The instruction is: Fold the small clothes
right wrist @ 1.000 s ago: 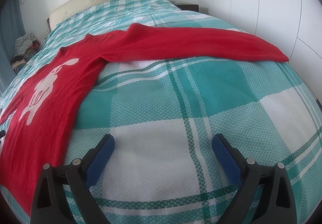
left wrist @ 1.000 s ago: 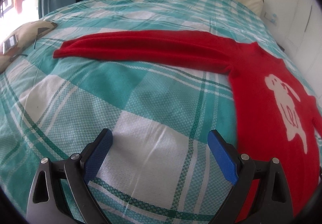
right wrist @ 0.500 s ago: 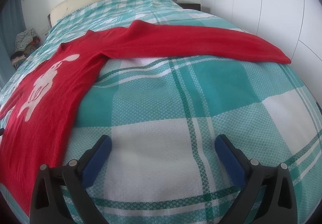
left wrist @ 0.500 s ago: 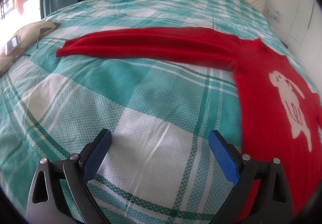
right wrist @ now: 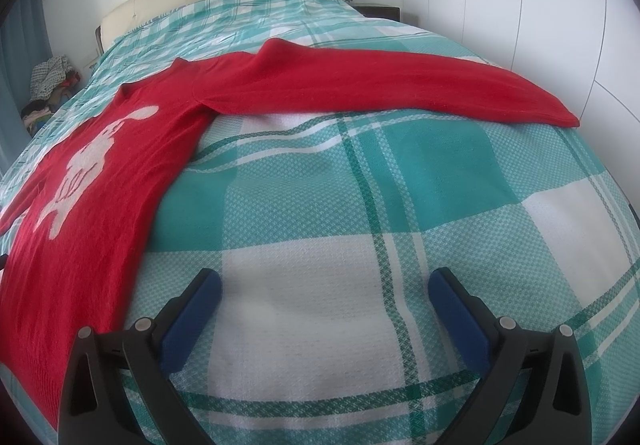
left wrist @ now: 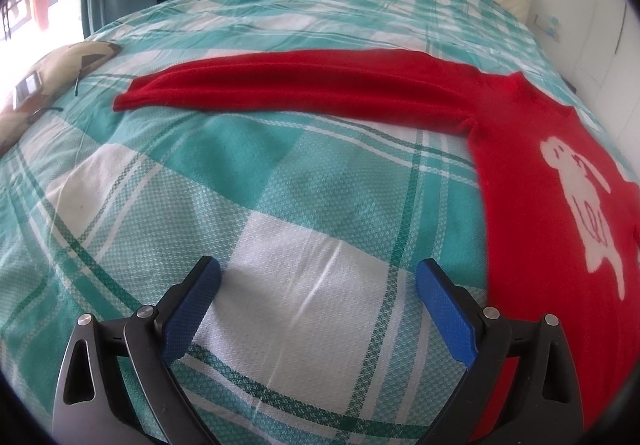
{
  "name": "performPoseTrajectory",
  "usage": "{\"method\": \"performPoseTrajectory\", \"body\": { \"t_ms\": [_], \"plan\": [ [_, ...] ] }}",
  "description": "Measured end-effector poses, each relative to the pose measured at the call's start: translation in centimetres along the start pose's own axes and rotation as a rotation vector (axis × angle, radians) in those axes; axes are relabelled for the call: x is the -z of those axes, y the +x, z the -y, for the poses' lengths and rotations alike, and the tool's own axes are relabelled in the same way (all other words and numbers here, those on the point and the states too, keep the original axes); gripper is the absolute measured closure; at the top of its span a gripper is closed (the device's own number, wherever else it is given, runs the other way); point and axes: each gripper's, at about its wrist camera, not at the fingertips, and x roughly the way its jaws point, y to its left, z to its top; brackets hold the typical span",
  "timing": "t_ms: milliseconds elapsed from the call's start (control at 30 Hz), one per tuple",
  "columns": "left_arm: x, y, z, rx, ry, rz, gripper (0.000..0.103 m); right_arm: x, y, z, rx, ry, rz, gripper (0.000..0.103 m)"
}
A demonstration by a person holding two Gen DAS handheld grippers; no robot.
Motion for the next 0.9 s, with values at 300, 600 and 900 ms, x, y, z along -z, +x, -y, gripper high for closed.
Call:
{"method": "performPoseTrajectory", "body": {
  "t_ms": [300,600,900],
  "plan": [
    [0.04,-0.1,-0.14,-0.007,-0.009,-0.001,0.004,-0.03,0.01,-0.02,0.001,-0.001,0.0,0.0],
    [0.02,-0.01,-0.18,-0.014,-0.007,-0.005,0.003,-0.03,0.22,-0.16,0.003,-0.003,-0.002,0.0],
    [0.05,0.18,-0.06,-0.019,-0.003,-0.01,0.003,0.0,0.36,-0.2,0.005,-0.004,-0.003,0.0]
  ]
}}
